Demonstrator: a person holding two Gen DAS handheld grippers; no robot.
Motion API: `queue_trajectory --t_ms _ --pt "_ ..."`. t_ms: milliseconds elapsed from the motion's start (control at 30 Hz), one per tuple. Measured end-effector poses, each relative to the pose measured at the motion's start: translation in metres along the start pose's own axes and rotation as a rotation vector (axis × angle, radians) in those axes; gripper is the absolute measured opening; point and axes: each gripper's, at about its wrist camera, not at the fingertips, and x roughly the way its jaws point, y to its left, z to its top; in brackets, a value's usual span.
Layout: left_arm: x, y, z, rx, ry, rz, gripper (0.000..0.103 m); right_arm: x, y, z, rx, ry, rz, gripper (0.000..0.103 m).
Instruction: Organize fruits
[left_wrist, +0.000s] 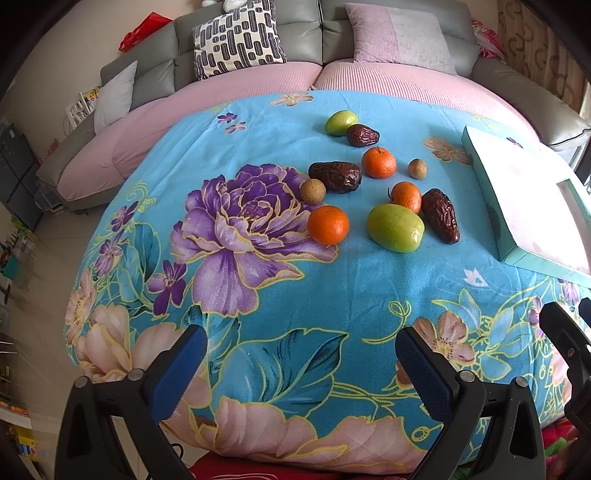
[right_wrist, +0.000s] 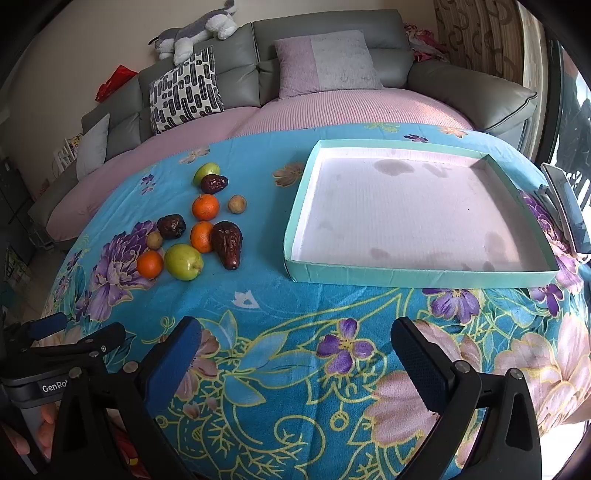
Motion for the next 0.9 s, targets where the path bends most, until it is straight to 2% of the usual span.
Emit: queue_trajectory --t_ms 300,567,733,833,900 --pt "0.011 0.008 0.016 -0.038 0.058 -0.047 0.103 0.006 0.007 0.010 -0.031 0.052 -0.010 0.102" --pt "0.005 0.018 0.072 -0.060 -0.059 -0.007 0.103 0.019 0.018 0.055 -0.119 0.039 -0.022 0.102" --pt "0.007 0.034 0.114 -0.157 -0.127 -0.051 0.103 0.025 0.027 0.096 -0.148 -0.009 0.011 0.102" --pt "0.011 0.041 0.130 -0.210 -0.176 -0.068 0.103 0.034 0.034 0.115 -0.164 -0.021 0.033 0.101" --pt "0.017 0.045 0.137 -0.236 -0.179 -0.078 0.103 0.042 0.035 0.120 -0.150 -0.011 0.054 0.099"
